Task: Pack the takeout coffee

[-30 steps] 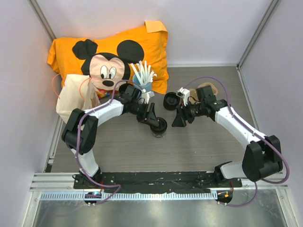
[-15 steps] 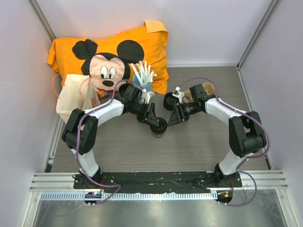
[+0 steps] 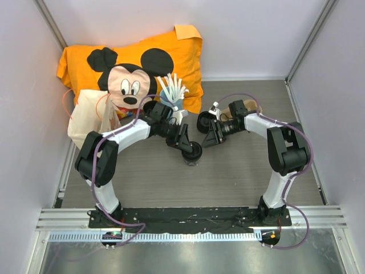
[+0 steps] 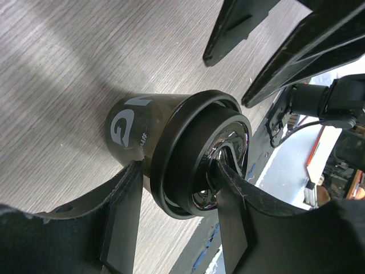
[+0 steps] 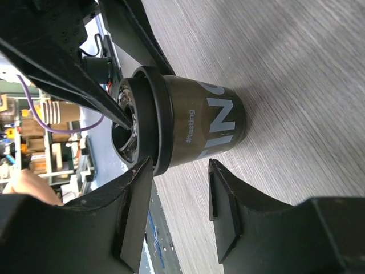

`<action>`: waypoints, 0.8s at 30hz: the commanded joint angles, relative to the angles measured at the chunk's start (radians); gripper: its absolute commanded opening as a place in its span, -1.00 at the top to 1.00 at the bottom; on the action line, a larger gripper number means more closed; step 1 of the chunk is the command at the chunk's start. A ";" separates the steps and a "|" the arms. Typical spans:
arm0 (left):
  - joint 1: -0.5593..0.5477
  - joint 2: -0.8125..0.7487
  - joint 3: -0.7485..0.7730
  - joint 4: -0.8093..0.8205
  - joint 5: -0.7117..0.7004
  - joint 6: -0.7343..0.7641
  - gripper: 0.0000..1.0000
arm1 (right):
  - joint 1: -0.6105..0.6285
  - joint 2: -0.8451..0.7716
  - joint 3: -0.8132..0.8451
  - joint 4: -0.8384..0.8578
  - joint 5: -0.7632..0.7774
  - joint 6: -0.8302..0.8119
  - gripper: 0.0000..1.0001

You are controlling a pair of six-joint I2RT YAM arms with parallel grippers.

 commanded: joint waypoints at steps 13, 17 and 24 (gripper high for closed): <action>-0.027 0.070 -0.008 -0.078 -0.245 0.100 -0.04 | 0.017 0.032 0.053 0.064 -0.072 0.044 0.03; -0.032 0.071 -0.007 -0.081 -0.252 0.103 -0.04 | 0.039 0.057 0.055 0.072 -0.066 0.052 0.08; -0.040 0.073 -0.005 -0.092 -0.268 0.115 -0.03 | 0.062 0.086 0.061 0.076 -0.066 0.055 0.12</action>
